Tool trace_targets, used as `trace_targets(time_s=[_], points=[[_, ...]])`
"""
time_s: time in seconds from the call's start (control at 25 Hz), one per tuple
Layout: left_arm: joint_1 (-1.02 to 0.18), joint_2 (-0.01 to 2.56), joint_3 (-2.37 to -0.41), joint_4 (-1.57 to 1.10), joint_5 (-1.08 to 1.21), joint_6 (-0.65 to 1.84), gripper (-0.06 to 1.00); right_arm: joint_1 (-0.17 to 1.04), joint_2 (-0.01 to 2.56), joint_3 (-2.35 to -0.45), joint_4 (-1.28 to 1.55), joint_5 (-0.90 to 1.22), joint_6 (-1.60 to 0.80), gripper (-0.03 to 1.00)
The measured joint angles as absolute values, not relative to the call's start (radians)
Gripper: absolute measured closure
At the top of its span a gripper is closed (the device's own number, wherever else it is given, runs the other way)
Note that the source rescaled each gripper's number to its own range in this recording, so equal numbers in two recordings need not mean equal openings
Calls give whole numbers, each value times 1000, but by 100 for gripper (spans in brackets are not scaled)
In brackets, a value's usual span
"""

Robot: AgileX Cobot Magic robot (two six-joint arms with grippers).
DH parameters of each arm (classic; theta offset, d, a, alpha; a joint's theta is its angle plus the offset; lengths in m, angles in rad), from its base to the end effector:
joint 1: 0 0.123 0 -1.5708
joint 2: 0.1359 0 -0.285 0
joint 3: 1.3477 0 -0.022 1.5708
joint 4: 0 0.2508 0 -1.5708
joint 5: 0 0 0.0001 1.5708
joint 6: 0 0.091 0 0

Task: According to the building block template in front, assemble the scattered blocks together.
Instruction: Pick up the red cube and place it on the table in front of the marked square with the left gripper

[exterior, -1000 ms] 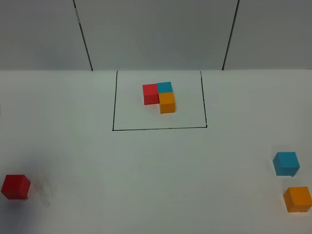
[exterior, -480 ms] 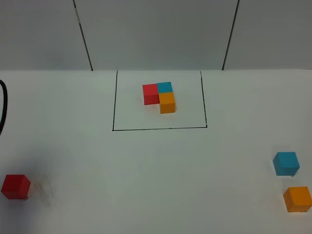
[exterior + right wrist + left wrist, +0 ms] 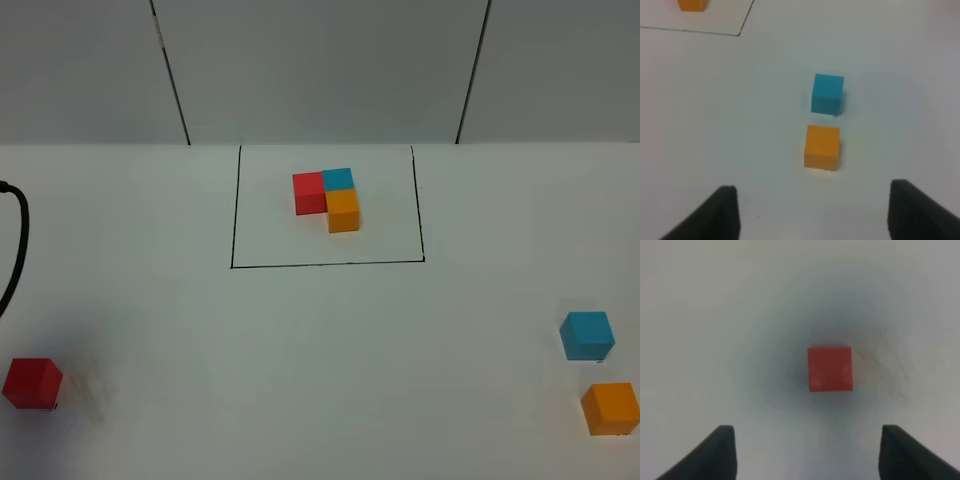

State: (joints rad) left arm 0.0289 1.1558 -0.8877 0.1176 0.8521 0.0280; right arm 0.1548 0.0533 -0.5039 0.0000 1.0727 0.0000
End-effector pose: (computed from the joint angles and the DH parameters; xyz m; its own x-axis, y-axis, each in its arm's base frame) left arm 0.2184 0.0144 0.2957 -0.8598 0.0802 -0.5043 0.0165 0.9914 0.1296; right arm 0.0024 0.0004 0.2775 -0.5037 -0.0786 -0.8603 -0.1542 0.9880 0.0000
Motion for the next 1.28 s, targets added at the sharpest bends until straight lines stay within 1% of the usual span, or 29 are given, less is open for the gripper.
trace_targets(time_s=[0.2,0.8,1.04,1.28], points=[[29,1190,-888,117,850,5,0,155,53,-504,0,1073,0,63],[29,1469,-888,114,804,-15,0,155,53,-504,0,1073,0,63],[29,1517,-888,113,734,-16,0,155,53,-504,0,1073,0,63],[29,1568,-888,110,722,-16,0,155,53,-504,0,1073,0,63]])
